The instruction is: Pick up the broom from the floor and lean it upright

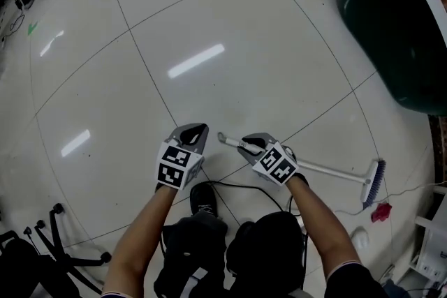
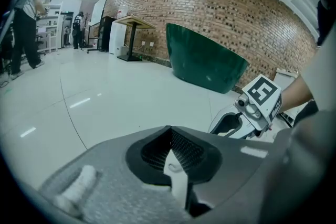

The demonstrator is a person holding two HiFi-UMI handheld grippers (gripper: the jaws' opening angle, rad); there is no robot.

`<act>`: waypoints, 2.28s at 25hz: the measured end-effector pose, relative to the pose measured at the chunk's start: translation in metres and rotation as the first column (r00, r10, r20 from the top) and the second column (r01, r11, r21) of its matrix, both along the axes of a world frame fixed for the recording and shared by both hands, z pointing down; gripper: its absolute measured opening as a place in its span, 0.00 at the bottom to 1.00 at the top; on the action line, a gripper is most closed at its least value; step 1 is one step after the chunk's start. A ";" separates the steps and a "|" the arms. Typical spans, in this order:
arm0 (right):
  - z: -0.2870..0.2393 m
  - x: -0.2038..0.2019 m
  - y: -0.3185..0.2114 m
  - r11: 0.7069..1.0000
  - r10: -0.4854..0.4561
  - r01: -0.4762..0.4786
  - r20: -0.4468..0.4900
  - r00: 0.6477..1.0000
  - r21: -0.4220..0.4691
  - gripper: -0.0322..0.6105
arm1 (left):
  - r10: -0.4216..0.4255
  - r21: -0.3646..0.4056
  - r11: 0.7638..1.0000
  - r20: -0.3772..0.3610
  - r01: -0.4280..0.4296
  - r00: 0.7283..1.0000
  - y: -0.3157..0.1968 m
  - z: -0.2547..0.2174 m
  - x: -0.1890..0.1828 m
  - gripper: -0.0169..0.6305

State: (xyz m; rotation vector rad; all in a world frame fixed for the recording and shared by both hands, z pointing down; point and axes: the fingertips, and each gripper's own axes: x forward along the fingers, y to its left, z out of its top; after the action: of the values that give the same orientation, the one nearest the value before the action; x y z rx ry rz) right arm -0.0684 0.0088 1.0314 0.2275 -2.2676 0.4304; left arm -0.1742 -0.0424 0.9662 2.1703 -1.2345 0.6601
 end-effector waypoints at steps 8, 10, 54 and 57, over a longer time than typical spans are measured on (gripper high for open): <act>0.102 -0.008 0.008 0.997 -0.081 0.079 -0.070 0.994 -0.025 0.28 | 0.068 -0.014 0.998 0.030 -0.067 0.997 0.008 0.062 0.001 0.03; 0.117 -0.009 0.009 0.997 -0.081 0.079 -0.082 0.993 -0.026 0.33 | 0.101 -0.022 0.995 0.060 -0.099 0.993 0.010 0.071 0.006 0.03; -0.431 0.095 -0.119 0.889 0.219 -0.244 0.109 0.970 0.386 0.20 | 0.315 0.210 0.927 0.018 -0.311 0.949 -0.072 -0.330 0.093 0.03; -0.474 0.128 -0.131 0.865 0.288 -0.301 0.095 0.953 0.402 0.20 | 0.373 0.223 0.902 0.025 -0.369 0.928 -0.080 -0.372 0.120 0.03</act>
State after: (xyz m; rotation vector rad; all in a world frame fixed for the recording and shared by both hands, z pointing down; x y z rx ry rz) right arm 0.0594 -0.1219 0.5575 0.7991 -2.3411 0.0994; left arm -0.0542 -0.1225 0.5946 2.6308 -0.9259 0.6754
